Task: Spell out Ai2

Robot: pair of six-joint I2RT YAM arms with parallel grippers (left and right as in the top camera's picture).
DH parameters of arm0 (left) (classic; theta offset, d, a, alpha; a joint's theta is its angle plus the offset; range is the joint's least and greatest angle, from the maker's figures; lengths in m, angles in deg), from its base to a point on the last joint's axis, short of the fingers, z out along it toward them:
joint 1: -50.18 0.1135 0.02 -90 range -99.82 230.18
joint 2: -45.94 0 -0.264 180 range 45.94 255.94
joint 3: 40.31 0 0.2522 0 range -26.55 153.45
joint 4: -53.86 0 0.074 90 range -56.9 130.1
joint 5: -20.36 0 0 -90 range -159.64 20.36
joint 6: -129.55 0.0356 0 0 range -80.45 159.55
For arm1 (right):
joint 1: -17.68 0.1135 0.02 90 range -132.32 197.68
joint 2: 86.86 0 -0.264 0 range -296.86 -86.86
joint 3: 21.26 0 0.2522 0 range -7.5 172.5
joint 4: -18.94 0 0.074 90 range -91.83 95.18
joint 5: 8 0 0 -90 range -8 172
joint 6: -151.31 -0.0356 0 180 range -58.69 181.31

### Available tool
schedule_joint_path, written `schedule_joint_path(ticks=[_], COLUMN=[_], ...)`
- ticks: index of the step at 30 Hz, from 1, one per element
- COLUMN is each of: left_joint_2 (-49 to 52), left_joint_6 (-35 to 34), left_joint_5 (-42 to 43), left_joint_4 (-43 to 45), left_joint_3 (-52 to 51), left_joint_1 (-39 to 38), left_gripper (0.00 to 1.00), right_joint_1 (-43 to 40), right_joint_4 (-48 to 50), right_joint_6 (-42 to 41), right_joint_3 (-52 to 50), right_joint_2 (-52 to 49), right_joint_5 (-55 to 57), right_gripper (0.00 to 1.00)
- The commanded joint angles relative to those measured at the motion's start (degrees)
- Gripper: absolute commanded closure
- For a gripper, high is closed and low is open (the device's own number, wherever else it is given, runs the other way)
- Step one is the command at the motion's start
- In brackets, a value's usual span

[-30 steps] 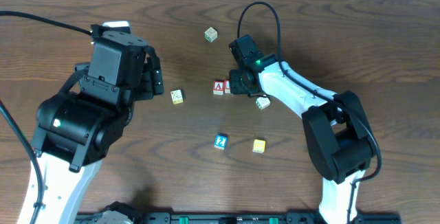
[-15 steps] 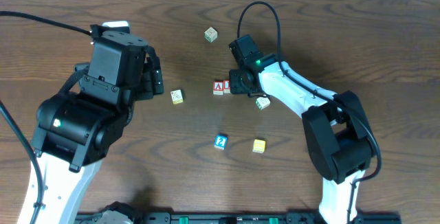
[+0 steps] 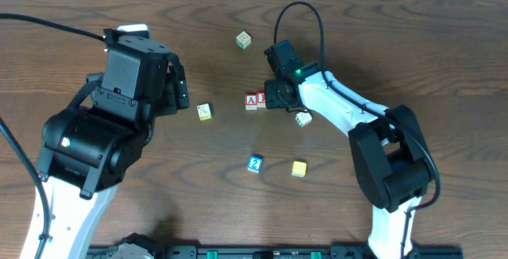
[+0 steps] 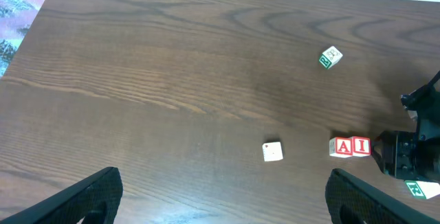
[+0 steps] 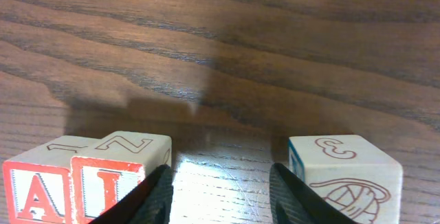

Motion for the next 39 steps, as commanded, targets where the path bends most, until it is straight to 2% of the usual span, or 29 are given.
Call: schedule_joint_path(ticks=[1, 13, 21, 27, 30, 32, 34, 36, 38, 39], left_joint_2=[0.04, -0.57, -0.79, 0.11, 1.03, 2.45, 4.85, 7.58, 11.19, 13.31], left_joint_6=[-0.26, -0.20, 0.20, -1.18, -1.51, -1.49, 1.77, 3.63, 2.84, 2.14], left_joint_5=[-0.46, -0.68, -1.88, 3.58, 4.33, 9.84, 15.52, 16.09, 16.13, 16.20], left_joint_4=[0.02, 0.92, -0.17, -1.92, -0.79, 1.49, 2.27, 2.58, 3.23, 3.50], left_joint_3=[0.76, 0.76, 0.76, 0.44, -1.81, -4.15, -5.55, -6.47, -7.52, -7.85], left_joint_1=[0.31, 0.28, 0.28, 0.13, 0.09, 0.09, 0.09, 0.09, 0.09, 0.07], left_gripper=[0.05, 0.05, 0.05, 0.05, 0.05, 0.05, 0.05, 0.02, 0.02, 0.02], right_joint_1=[0.72, 0.15, -0.20, -0.35, -1.42, -2.89, -5.09, -7.50, -9.51, -10.14], right_joint_4=[0.15, 0.76, -2.67, -9.88, -14.99, -18.36, -21.59, -24.24, -26.77, -27.85], right_joint_6=[-0.66, -0.94, -0.42, -0.92, -2.05, -3.06, -3.65, -3.65, -3.65, -3.63], right_joint_3=[-0.17, 0.42, 0.44, 0.44, 0.44, 0.44, 0.44, 0.44, 0.44, 0.44], right_joint_2=[-0.15, 1.81, 13.25, 25.51, 31.58, 35.63, 39.67, 42.99, 45.97, 47.08], right_joint_5=[-0.24, 2.43, 8.46, 15.76, 19.93, 20.39, 20.44, 20.41, 20.15, 20.17], right_gripper=[0.52, 0.49, 0.50, 0.51, 0.57, 0.73, 0.76, 0.73, 0.64, 0.63])
